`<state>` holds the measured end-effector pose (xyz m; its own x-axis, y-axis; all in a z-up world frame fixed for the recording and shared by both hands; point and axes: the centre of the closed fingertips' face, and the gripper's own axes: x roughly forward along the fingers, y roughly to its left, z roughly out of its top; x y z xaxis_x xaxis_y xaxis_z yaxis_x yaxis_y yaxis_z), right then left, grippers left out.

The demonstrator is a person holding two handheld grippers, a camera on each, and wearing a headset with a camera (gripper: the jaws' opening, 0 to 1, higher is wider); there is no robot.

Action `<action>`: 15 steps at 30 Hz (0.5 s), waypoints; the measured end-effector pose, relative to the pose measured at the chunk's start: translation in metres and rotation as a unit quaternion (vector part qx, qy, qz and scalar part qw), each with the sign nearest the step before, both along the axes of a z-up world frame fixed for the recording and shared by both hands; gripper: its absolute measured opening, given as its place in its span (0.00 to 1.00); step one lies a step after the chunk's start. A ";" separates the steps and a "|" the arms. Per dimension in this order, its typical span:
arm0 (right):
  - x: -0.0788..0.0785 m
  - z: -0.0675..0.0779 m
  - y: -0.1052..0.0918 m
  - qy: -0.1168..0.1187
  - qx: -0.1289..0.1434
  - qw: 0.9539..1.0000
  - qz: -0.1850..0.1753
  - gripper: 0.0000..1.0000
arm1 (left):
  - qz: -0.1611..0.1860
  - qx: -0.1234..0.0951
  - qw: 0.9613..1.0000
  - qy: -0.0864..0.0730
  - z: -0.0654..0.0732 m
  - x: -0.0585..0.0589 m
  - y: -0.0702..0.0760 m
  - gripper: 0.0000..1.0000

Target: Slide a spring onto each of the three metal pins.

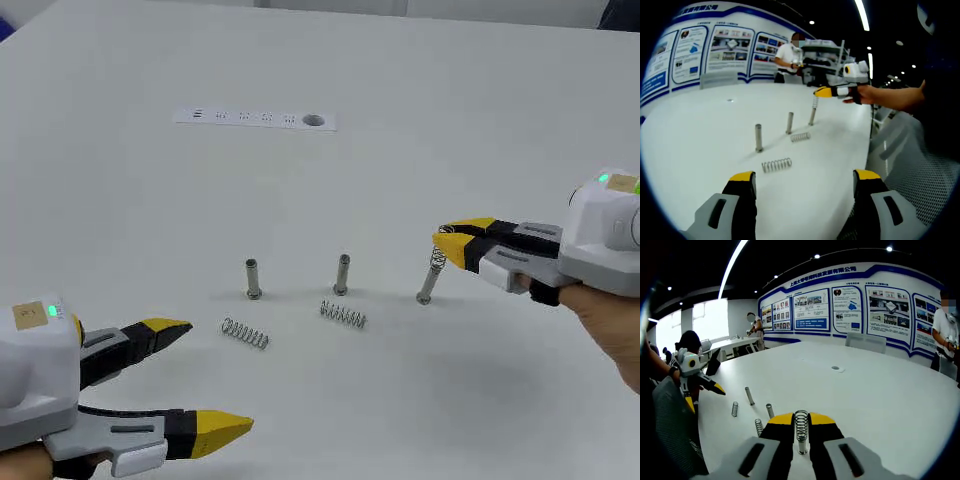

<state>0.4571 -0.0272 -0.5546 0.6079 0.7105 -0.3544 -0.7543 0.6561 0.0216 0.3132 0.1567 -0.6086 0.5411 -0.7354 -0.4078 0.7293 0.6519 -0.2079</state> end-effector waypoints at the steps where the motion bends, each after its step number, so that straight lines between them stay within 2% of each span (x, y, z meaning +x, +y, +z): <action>1: 0.001 -0.001 0.000 0.000 0.000 1.000 0.000 0.12 | 0.000 0.000 1.000 0.000 0.000 0.000 0.000 0.81; 15: 0.001 -0.015 -0.004 0.013 0.002 1.000 0.001 0.12 | 0.000 0.001 1.000 0.003 -0.001 0.001 0.000 0.81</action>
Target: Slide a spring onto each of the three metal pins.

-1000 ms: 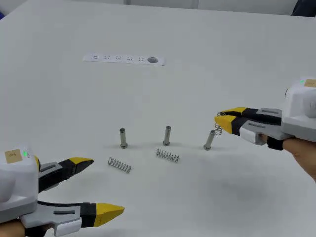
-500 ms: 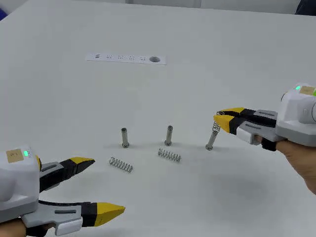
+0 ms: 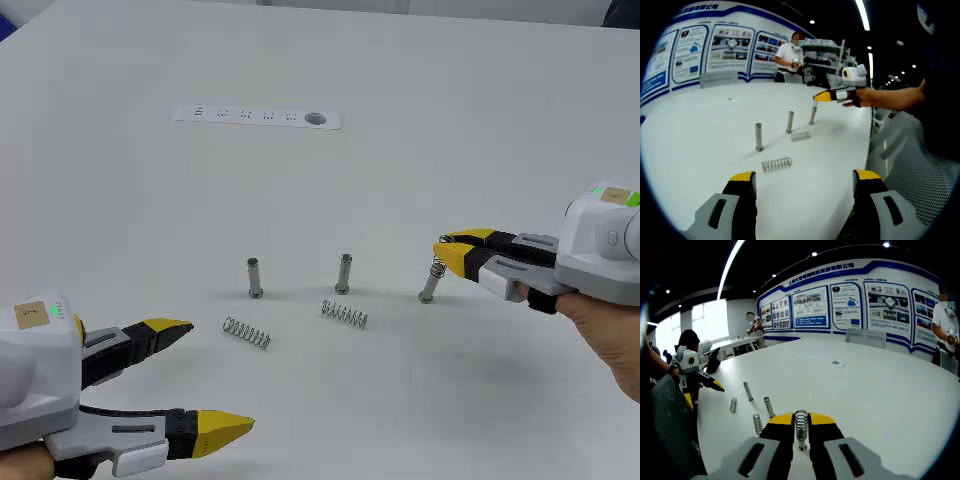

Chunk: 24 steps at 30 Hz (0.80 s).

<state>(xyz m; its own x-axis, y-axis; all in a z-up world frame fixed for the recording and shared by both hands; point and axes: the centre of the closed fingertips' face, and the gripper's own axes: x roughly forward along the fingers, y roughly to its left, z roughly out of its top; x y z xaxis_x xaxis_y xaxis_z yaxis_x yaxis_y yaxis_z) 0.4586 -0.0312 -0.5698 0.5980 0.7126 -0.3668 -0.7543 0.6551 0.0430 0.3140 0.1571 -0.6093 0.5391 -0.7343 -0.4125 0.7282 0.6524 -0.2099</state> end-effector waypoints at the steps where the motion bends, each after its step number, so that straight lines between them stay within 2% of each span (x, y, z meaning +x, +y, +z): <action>1: 0.000 -0.001 0.000 0.000 -0.001 1.000 0.001 0.12 | 0.000 0.000 1.000 0.000 0.000 0.000 0.000 0.81; 6: -0.002 -0.006 0.000 0.006 -0.004 1.000 0.004 0.12 | 0.000 0.001 1.000 0.000 0.000 0.000 0.000 0.80; 24: -0.004 -0.039 -0.001 0.033 -0.056 0.998 0.017 0.12 | 0.000 0.001 1.000 0.000 0.000 -0.001 0.000 0.80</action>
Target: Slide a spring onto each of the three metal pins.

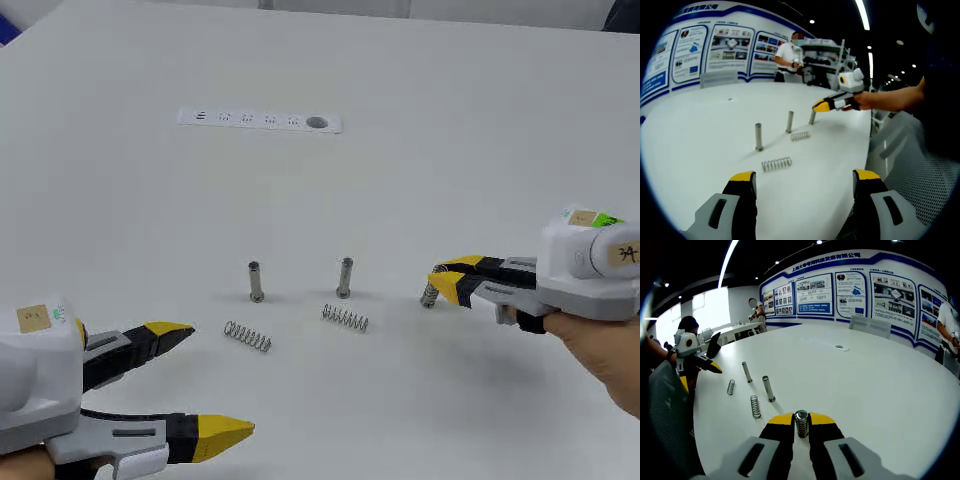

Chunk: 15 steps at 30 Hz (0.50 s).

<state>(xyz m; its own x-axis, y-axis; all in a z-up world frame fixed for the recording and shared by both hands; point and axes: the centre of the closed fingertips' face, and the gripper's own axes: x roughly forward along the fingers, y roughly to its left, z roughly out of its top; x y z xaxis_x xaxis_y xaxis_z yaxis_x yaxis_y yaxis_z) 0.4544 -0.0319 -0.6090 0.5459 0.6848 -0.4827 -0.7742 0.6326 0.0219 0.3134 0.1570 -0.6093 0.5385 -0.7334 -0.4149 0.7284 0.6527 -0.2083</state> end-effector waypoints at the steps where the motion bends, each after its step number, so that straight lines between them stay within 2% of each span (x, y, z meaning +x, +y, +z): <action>1: 0.000 -0.002 0.000 0.001 -0.004 1.000 0.000 0.12 | 0.000 0.000 1.000 0.000 0.000 0.000 0.000 0.80; 8: -0.002 -0.006 -0.001 0.009 -0.012 1.000 0.000 0.12 | 0.001 -0.001 1.000 0.000 0.000 0.000 0.001 0.80; 15: -0.005 -0.010 -0.005 0.018 -0.018 1.000 -0.006 0.17 | 0.003 -0.003 1.000 -0.001 0.000 0.000 0.001 0.80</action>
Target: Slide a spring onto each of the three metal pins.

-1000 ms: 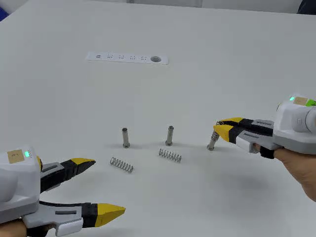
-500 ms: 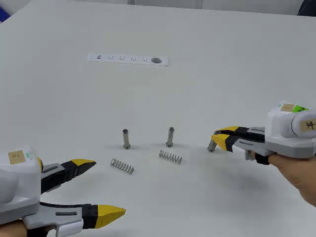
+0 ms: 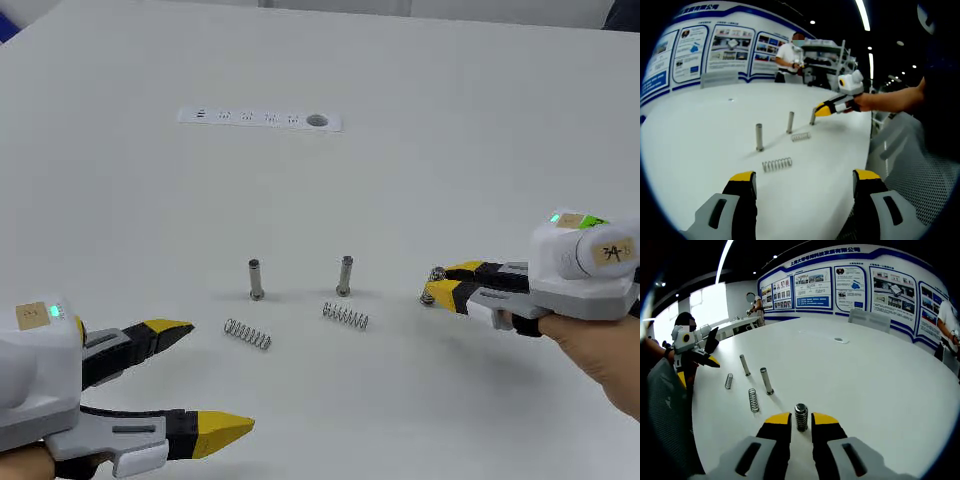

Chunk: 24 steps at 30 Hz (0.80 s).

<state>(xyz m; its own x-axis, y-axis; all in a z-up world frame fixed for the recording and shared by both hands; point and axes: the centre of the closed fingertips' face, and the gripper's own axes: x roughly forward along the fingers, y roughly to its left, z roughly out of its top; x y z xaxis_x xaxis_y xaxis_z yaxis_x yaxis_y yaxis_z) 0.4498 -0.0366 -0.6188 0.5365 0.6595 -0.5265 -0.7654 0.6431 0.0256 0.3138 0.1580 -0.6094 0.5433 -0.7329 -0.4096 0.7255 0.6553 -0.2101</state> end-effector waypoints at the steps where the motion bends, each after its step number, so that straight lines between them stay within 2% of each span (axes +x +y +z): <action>1: 0.000 0.000 -0.001 0.000 -0.001 1.000 0.000 0.17 | 0.000 0.000 1.000 0.000 0.000 0.000 0.000 0.80; 7: -0.005 -0.001 -0.006 0.010 -0.011 1.000 -0.005 0.18 | 0.002 -0.003 1.000 -0.002 0.001 0.001 0.000 0.80; 14: -0.025 -0.003 -0.012 0.018 -0.038 0.999 0.008 0.19 | 0.003 -0.005 1.000 -0.002 0.001 0.002 0.000 0.80; 19: -0.037 -0.001 -0.009 0.024 -0.041 0.999 0.017 0.19 | -0.001 -0.004 1.000 -0.002 0.000 0.001 -0.002 0.80; 24: -0.045 0.000 0.003 0.022 -0.053 0.997 0.042 0.19 | -0.003 -0.003 1.000 -0.002 0.000 0.001 -0.002 0.80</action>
<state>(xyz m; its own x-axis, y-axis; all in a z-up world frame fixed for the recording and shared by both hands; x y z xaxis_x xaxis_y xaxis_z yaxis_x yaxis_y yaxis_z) 0.4048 -0.0333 -0.6183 0.4560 0.6407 -0.6177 -0.8166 0.5772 -0.0041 0.3148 0.1560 -0.6093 0.5406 -0.7382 -0.4034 0.7305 0.6498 -0.2102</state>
